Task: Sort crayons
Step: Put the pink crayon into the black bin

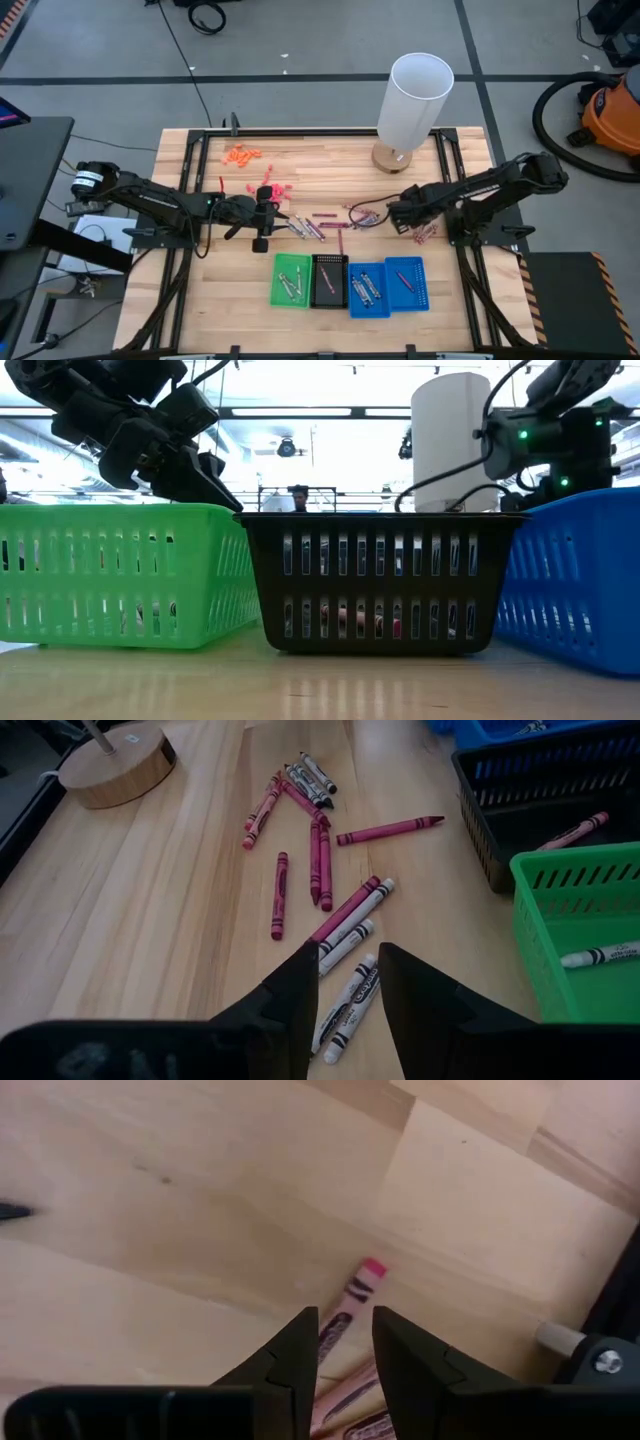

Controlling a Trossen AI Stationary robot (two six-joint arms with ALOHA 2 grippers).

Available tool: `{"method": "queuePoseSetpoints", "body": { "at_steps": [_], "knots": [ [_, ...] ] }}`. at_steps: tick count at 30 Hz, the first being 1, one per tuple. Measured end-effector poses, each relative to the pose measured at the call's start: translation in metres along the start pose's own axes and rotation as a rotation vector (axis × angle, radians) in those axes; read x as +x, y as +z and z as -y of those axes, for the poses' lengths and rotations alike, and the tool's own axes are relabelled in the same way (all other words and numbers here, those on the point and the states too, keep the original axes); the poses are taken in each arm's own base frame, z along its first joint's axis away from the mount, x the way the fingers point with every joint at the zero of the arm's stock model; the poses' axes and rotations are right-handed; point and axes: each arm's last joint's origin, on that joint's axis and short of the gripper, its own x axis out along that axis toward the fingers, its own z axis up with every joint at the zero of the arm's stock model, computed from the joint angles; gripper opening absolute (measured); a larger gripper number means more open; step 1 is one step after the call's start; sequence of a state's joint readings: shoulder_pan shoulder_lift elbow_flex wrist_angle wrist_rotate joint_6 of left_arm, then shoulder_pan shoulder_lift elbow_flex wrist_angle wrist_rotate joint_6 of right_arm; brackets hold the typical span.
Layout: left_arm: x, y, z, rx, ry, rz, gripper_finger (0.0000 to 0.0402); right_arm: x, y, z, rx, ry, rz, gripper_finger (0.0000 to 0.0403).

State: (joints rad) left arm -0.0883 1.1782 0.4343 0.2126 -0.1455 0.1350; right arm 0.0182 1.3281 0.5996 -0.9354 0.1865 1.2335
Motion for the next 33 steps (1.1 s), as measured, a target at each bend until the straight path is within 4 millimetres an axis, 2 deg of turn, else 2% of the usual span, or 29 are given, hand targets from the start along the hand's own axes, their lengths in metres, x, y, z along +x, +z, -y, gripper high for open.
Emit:
{"method": "queuePoseSetpoints", "body": {
  "at_steps": [29,33],
  "knots": [
    [0.000,-0.002,0.000,0.006,-0.002,-0.018,0.0117,0.007,0.022,0.008,0.026,0.042,-0.084,0.0107],
    [0.000,-0.002,0.000,0.005,-0.003,-0.019,0.0117,0.016,0.022,0.013,0.046,0.054,-0.108,0.0107]
  ]
}}
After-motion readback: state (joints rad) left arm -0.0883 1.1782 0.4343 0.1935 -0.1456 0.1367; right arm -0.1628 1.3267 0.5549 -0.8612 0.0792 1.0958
